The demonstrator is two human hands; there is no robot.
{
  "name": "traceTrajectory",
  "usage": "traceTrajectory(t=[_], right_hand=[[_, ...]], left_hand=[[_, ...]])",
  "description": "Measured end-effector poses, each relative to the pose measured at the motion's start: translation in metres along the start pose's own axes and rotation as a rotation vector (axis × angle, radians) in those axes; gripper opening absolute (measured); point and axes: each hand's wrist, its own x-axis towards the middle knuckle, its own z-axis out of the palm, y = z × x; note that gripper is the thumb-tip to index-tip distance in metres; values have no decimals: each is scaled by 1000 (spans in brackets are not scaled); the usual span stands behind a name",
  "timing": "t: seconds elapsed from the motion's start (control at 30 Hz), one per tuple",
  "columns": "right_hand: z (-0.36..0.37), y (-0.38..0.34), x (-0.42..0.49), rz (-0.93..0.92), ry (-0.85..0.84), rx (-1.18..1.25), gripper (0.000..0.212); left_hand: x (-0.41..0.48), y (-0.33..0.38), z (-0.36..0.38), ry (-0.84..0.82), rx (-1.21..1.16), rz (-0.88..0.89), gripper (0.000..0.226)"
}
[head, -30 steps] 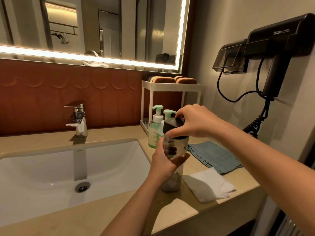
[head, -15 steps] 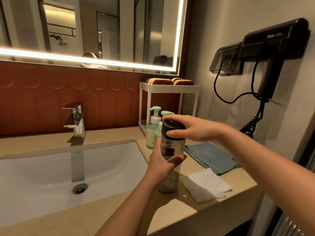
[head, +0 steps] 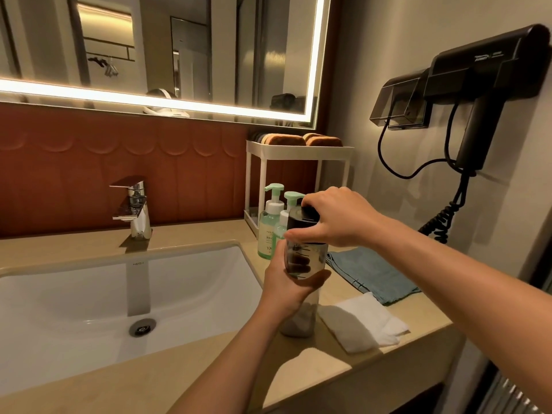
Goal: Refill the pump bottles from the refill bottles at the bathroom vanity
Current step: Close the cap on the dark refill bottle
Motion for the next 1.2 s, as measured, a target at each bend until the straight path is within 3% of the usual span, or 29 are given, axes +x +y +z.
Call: traceTrajectory(t=[0.13,0.3,0.37,0.5,0.57,0.93,1.2], right_hand=[[6,-1,-2,91,38,35,59],[17,4,-11,205,-96,622,61],[19,10,-15,186,-112,724,64],[27,20,-12,195,-51,699,61],[32,26,-8,227,-17,681,61],[66,68,22,447,112,513,83],[77,86,42,473,92,556,79]], left_hand=[[-2,1,3,28,3,2,69],[-5,3,4,6,17,-42,66],[-4,1,2,-13,98,-63,63],[4,-9,-3,-37,573,-93,60],[4,-14,-3,-82,636,-128,60],[30,-28,18,-119,424,-202,41],[48,-28,28,-174,326,-250,43]])
